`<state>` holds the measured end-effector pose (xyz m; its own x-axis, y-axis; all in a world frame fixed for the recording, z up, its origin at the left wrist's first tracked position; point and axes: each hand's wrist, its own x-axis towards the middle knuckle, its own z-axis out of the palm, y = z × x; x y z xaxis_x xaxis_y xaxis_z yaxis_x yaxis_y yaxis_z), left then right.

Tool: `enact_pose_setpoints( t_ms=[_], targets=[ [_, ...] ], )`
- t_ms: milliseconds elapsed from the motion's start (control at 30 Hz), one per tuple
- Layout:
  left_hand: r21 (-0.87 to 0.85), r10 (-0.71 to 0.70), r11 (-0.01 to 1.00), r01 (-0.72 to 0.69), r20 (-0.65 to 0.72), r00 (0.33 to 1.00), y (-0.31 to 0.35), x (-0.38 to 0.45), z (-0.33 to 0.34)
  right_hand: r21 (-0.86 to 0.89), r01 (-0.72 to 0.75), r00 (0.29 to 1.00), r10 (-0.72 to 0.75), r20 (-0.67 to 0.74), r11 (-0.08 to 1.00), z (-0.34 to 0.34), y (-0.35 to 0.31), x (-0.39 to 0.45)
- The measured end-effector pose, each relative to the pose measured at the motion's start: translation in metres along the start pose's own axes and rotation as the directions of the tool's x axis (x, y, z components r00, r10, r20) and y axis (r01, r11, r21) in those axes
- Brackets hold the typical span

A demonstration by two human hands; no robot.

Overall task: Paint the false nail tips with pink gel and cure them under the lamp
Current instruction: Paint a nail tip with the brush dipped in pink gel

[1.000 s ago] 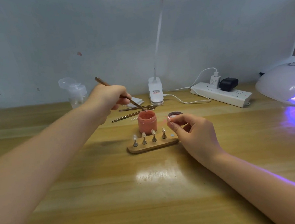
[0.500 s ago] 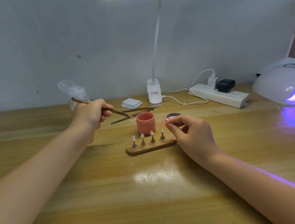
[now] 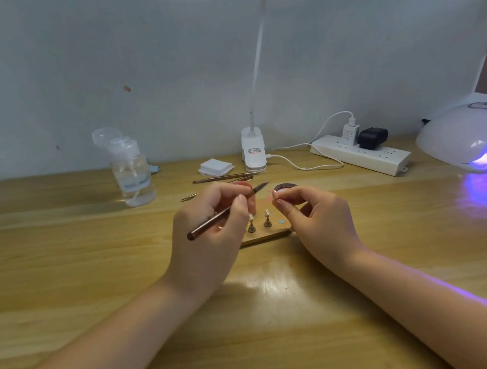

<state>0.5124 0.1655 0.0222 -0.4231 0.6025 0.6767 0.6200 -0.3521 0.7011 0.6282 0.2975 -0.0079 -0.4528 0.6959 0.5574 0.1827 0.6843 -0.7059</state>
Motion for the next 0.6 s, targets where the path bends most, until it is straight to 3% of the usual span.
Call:
enact_pose_setpoints(
  t_ms=[300,600],
  targets=[
    [0.042,0.064,0.997,-0.067,0.071,0.995,-0.0063,-0.0074,-0.0022,-0.019,0.010,1.000,-0.010,0.006,1.000,0.0003,-0.0001,0.0001],
    [0.047,0.078,0.996,-0.081,0.052,0.996,-0.0067,-0.0098,-0.0023,-0.020,0.013,1.000,-0.013,0.013,1.000,-0.0002,-0.0007,-0.0003]
  ],
)
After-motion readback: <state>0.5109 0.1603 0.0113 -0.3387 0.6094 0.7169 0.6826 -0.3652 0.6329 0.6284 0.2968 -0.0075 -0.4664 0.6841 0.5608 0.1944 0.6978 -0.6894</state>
